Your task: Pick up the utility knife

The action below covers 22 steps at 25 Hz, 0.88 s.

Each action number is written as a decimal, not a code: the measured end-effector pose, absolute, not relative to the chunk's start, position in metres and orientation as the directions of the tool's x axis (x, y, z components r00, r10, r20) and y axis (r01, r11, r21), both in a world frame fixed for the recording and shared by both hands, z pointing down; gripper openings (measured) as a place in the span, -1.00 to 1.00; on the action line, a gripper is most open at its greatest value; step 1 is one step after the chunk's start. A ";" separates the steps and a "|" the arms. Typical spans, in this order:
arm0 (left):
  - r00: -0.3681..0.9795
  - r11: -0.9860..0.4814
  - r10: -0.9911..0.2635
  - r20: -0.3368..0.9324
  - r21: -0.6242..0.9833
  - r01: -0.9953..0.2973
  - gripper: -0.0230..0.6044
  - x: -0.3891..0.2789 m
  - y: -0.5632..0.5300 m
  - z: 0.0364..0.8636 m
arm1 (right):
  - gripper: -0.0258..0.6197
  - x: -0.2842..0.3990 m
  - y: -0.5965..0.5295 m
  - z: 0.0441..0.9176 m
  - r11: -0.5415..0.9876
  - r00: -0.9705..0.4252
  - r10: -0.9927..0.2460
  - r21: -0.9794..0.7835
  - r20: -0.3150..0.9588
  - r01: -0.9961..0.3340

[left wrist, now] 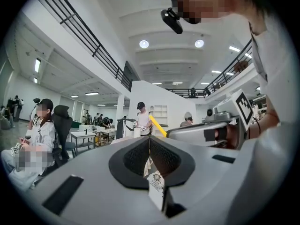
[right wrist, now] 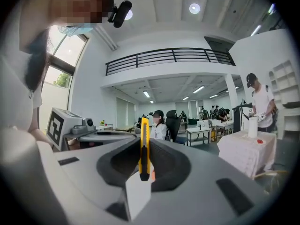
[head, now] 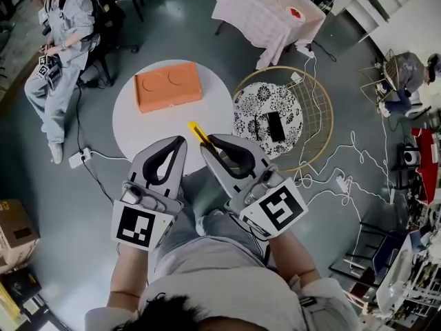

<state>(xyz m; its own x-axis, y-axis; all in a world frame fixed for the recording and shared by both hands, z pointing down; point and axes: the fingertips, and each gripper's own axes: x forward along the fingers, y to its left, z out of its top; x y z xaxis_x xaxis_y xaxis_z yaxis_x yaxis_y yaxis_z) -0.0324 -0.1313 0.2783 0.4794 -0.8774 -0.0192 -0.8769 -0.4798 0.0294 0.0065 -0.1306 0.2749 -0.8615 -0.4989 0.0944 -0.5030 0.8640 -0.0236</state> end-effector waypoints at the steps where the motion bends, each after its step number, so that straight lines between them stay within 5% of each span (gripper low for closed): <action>1: 0.474 -0.475 -0.880 -0.015 0.029 -0.880 -0.89 -0.030 -0.128 0.277 | -0.72 0.010 -0.127 0.270 0.868 -0.866 -0.493 -0.021 0.082 -0.496; 22: 0.403 -0.403 -0.914 -0.040 -0.025 -0.915 -0.89 0.016 -0.064 0.250 | -0.72 0.055 -0.063 0.243 0.910 -0.910 -0.414 0.026 -0.030 -0.414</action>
<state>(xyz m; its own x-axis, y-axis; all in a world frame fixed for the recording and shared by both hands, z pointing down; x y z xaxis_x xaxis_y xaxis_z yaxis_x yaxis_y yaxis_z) 0.0159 -0.0644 0.2498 0.4032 -0.9142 -0.0400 -0.9151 -0.4025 -0.0247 0.0551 -0.0626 0.2435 -0.9100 -0.4136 -0.0300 -0.4143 0.9098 0.0261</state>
